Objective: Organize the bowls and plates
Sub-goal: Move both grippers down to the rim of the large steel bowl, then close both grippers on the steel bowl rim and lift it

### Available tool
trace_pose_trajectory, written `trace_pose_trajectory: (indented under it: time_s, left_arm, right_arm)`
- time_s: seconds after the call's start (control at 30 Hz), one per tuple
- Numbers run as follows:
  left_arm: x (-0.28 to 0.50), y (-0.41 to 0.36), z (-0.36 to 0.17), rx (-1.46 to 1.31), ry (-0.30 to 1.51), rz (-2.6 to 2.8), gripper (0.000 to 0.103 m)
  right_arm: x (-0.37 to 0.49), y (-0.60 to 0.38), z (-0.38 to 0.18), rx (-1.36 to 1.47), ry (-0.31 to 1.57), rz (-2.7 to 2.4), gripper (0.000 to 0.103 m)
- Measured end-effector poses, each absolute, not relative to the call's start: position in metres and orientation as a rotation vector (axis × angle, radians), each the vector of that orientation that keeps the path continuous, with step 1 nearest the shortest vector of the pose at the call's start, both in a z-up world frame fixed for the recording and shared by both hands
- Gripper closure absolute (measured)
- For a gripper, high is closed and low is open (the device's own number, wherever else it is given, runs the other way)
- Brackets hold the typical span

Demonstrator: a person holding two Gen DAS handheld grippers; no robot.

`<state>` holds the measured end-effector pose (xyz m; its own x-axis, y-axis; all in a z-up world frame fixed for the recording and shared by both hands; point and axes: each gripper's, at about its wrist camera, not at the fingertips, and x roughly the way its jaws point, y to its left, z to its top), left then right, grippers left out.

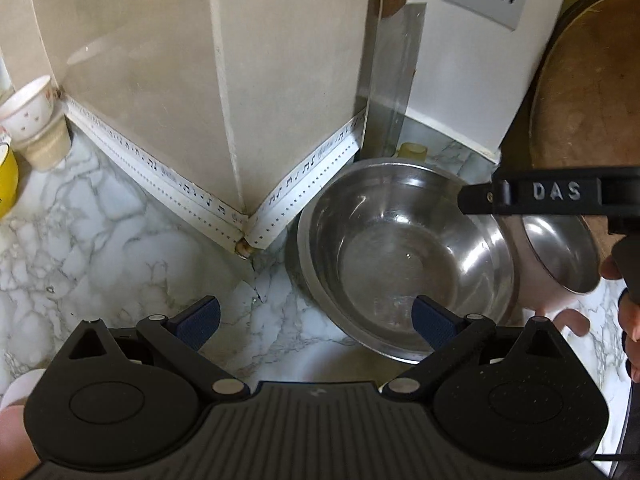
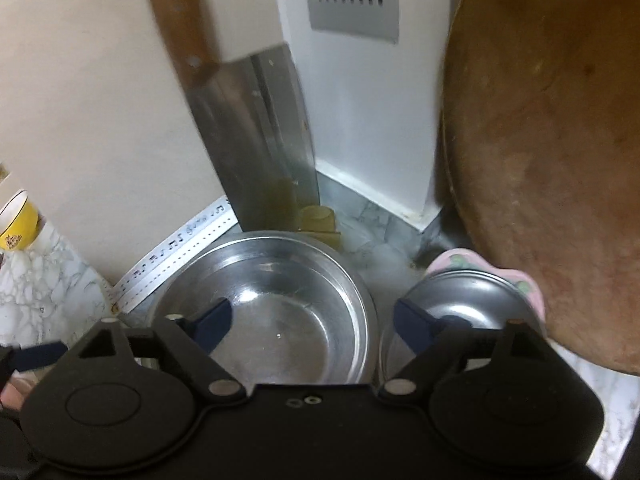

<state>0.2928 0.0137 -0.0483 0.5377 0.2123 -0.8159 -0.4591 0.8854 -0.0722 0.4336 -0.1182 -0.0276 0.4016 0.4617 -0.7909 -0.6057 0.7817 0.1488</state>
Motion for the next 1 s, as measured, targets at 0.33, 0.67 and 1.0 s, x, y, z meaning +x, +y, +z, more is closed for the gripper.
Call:
trace_pose_trajectory:
  time_s: [0.33, 0.67, 1.0]
  left_arm:
    - [0.311, 0.022, -0.064, -0.379, 0.962, 0.397, 0.001]
    - [0.319, 0.030, -0.080, -0.429, 0.986, 0.392, 0.015]
    - [0.325, 0.034, -0.089, -0.477, 1.009, 0.364, 0.045]
  right_arm:
    - [0.462, -0.099, -0.044, -0.220, 0.977, 0.730, 0.026]
    - [0.478, -0.087, -0.064, -0.281, 1.003, 0.733, 0.039]
    - [0.486, -0.082, -0.075, -0.295, 1.009, 0.734, 0.053]
